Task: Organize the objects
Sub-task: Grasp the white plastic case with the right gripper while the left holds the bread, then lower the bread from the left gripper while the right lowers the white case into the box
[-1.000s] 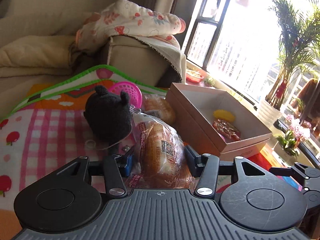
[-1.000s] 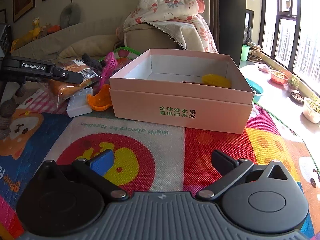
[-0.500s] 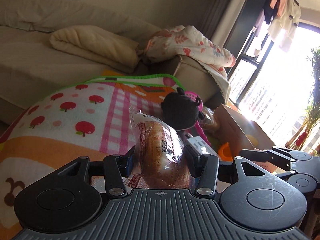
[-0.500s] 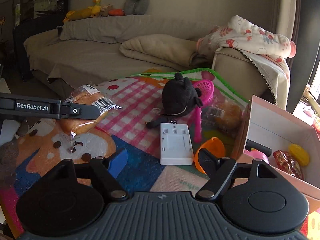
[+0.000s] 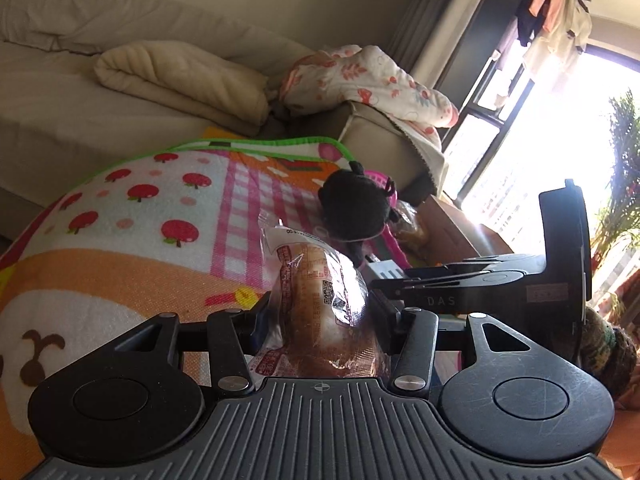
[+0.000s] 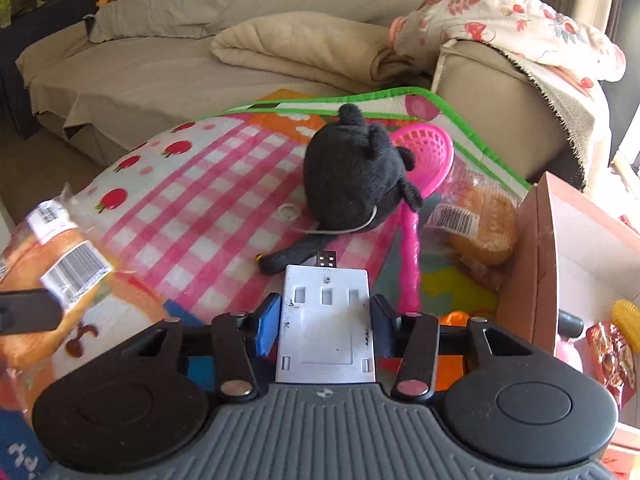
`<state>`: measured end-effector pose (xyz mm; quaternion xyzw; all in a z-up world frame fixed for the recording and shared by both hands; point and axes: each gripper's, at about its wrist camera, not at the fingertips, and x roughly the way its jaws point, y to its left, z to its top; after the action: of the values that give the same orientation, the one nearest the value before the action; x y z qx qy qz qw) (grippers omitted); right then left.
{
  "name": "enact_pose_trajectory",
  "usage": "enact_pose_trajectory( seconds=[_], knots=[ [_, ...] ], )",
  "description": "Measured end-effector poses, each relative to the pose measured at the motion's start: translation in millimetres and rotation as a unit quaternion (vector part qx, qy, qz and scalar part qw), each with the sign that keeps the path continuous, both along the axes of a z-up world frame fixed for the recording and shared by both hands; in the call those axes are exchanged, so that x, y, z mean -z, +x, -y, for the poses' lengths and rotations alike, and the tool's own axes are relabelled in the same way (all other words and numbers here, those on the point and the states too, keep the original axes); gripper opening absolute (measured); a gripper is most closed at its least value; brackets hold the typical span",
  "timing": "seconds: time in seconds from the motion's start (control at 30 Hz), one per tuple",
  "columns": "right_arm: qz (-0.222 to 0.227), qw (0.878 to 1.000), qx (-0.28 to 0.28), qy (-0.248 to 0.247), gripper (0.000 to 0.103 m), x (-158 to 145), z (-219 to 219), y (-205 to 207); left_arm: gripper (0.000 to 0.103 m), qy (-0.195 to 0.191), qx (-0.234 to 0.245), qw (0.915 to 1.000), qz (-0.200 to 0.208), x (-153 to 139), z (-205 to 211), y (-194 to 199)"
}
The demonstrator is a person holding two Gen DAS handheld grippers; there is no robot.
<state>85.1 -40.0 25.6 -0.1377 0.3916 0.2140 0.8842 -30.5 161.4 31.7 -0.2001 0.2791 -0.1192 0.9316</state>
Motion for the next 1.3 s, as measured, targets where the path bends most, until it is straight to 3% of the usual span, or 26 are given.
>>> enact_pose_trajectory(
  seconds=[0.2,0.37,0.7,0.93,1.07,1.17,1.3],
  knots=[
    [-0.033,0.999,-0.018,0.020,0.048,-8.4,24.4,-57.6,0.054,0.006,0.028,0.9996,-0.005,-1.9,16.7,-1.4],
    [-0.035,0.999,0.007,0.026,0.048,-12.3,61.6,-105.6,0.054,0.013,0.058,0.9981,-0.011,-2.6,36.2,-9.4],
    [0.026,0.993,0.098,0.064,0.048,-41.6,146.7,-162.7,0.054,0.041,0.160,0.9863,-0.004,-23.4,95.9,-18.8],
    [0.074,0.983,0.138,0.093,0.048,-55.3,187.9,-177.2,0.054,0.063,0.165,0.9808,0.082,-80.8,161.5,32.3],
    [0.092,0.977,0.158,0.110,0.048,-55.8,202.8,-175.8,0.055,0.025,0.166,0.9793,0.114,-108.0,196.2,74.5],
    [0.094,0.973,0.172,0.119,0.048,-53.0,211.2,-171.8,0.058,-0.013,0.178,0.9753,0.130,-110.4,217.6,109.3],
    [0.091,0.970,0.182,0.130,0.048,-46.6,219.5,-171.1,0.055,0.066,0.142,0.9780,0.138,-92.6,249.7,133.5]
  ],
)
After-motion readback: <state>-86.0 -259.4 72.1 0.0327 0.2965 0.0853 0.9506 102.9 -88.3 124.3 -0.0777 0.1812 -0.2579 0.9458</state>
